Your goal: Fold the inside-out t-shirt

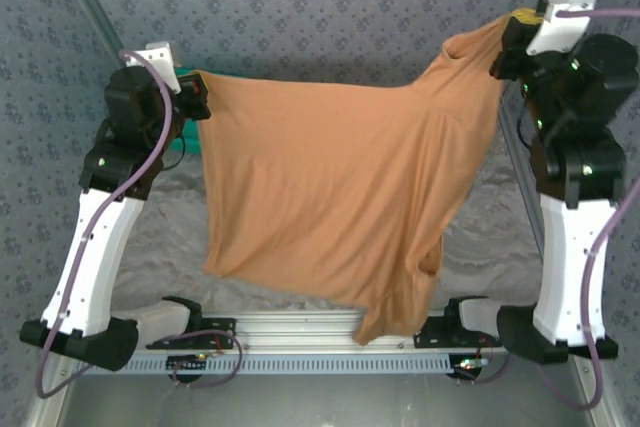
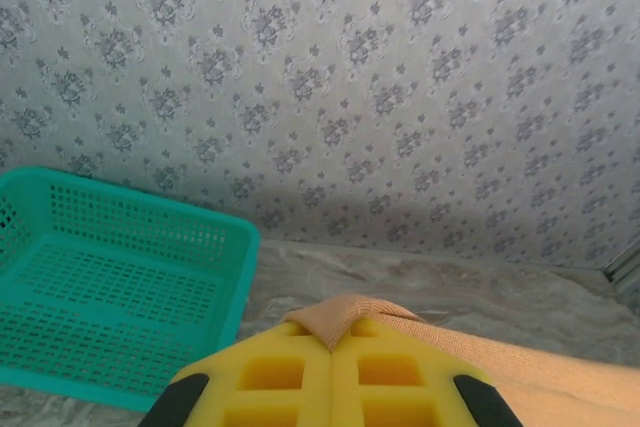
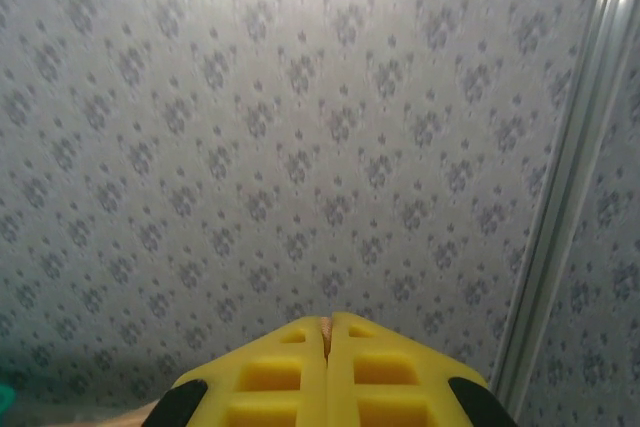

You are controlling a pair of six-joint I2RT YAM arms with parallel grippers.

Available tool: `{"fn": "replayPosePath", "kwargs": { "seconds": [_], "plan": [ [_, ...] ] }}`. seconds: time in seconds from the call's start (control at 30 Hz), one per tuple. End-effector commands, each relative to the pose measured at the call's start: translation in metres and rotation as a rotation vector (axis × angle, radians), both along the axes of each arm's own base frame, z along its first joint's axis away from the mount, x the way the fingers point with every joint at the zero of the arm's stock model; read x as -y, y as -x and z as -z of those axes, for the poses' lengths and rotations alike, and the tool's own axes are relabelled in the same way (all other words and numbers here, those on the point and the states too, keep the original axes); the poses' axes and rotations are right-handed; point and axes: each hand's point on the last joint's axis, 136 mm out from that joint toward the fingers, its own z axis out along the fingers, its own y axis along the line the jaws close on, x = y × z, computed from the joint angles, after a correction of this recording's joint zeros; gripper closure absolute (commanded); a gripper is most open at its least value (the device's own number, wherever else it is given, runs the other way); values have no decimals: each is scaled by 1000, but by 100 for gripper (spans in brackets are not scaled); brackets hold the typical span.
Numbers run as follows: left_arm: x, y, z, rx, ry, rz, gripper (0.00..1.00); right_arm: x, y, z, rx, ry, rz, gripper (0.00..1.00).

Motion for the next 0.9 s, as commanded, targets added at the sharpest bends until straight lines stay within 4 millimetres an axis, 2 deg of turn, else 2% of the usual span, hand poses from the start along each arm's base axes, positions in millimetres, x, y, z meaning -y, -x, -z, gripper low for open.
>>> {"fn": "replayPosePath", "kwargs": {
  "seconds": [0.0, 0.1, 0.2, 0.23, 0.33, 0.53, 0.63, 0.73, 0.87],
  "plan": [
    [-9, 17, -58, 152, 11, -11, 100, 1, 25, -42, 118, 0, -15, 100],
    [-7, 27, -75, 185, 29, 16, 100, -3, 34, -53, 141, -15, -41, 100],
    [-6, 44, -88, 218, 54, 47, 100, -6, 53, -67, 176, -29, -69, 100],
    [-7, 53, -92, 227, 64, 56, 100, -7, 59, -66, 165, -34, -78, 100],
    [-12, 80, -103, 263, 84, 76, 100, -8, 88, -75, 191, -55, -94, 100],
    [-23, 137, -108, 311, 117, 106, 100, -4, 157, -83, 254, -60, -98, 100],
    [-32, 162, -114, 348, 118, 94, 100, -3, 184, -86, 288, -66, -102, 100],
    [-35, 169, -117, 354, 118, 93, 100, -2, 192, -87, 298, -66, -94, 100],
    [-32, 148, -109, 317, 98, 71, 100, 1, 175, -86, 280, -49, -71, 100]
  ]
}}
